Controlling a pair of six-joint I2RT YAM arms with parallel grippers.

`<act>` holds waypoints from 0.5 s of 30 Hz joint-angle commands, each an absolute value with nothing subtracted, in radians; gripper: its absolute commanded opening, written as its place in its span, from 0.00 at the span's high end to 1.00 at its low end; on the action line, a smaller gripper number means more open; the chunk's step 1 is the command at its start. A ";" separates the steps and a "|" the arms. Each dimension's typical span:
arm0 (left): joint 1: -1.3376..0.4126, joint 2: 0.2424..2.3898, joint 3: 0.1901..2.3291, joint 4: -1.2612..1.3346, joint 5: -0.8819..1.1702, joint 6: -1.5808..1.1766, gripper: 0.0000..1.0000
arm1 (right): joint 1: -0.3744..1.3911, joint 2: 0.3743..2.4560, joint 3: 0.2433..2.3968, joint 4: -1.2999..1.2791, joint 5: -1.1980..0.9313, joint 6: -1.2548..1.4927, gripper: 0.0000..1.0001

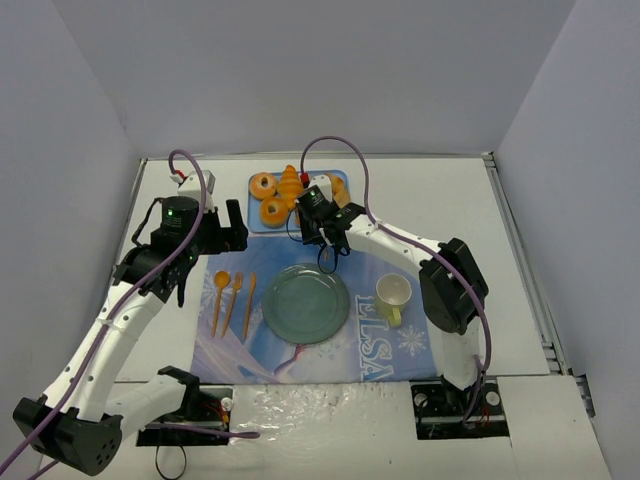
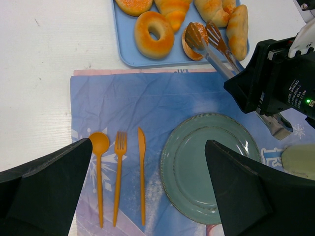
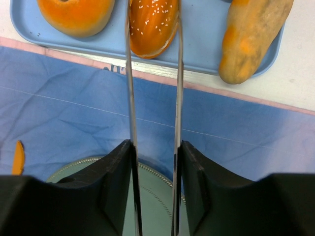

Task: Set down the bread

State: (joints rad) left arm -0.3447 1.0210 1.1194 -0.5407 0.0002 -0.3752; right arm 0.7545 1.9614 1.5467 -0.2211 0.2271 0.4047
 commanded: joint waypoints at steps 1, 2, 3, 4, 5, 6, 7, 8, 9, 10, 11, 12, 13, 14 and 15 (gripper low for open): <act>-0.339 1.003 1.140 -0.491 0.000 -0.369 0.03 | 0.750 1.911 1.579 -0.184 0.226 0.412 0.72; -0.339 1.003 1.140 -0.491 0.000 -0.370 0.03 | 0.750 1.904 1.577 -0.184 0.226 0.411 0.75; -0.339 1.003 1.140 -0.490 0.000 -0.369 0.03 | 0.750 1.898 1.576 -0.184 0.224 0.410 0.76; -0.340 1.003 1.140 -0.490 0.000 -0.368 0.03 | 0.750 1.885 1.574 -0.184 0.222 0.407 0.80; -0.341 1.003 1.140 -0.489 0.000 -0.369 0.03 | 0.750 1.875 1.573 -0.185 0.220 0.405 0.81; -0.341 1.004 1.140 -0.489 0.000 -0.370 0.03 | 0.750 1.865 1.569 -0.186 0.216 0.404 0.81; -0.341 1.005 1.140 -0.489 0.000 -0.370 0.03 | 0.750 1.854 1.565 -0.186 0.213 0.403 0.82; -0.341 1.004 1.139 -0.489 0.000 -0.370 0.03 | 0.751 1.838 1.559 -0.185 0.209 0.401 0.82; -0.341 1.004 1.139 -0.489 0.000 -0.370 0.03 | 0.751 1.822 1.553 -0.184 0.206 0.399 0.82; -0.341 1.003 1.138 -0.490 0.000 -0.370 0.03 | 0.752 1.804 1.548 -0.185 0.203 0.397 0.82; -0.341 1.004 1.138 -0.490 0.000 -0.370 0.03 | 0.752 1.785 1.543 -0.186 0.199 0.394 0.82; -0.341 1.005 1.138 -0.489 0.000 -0.370 0.03 | 0.752 1.774 1.538 -0.188 0.196 0.391 0.82; -0.341 1.005 1.139 -0.489 0.000 -0.370 0.03 | 0.752 1.758 1.531 -0.190 0.196 0.389 0.82; -0.341 1.006 1.139 -0.489 0.000 -0.370 0.03 | 0.752 1.739 1.525 -0.193 0.194 0.385 0.82; -0.341 1.007 1.138 -0.489 0.000 -0.370 0.03 | 0.752 1.729 1.520 -0.196 0.191 0.382 0.82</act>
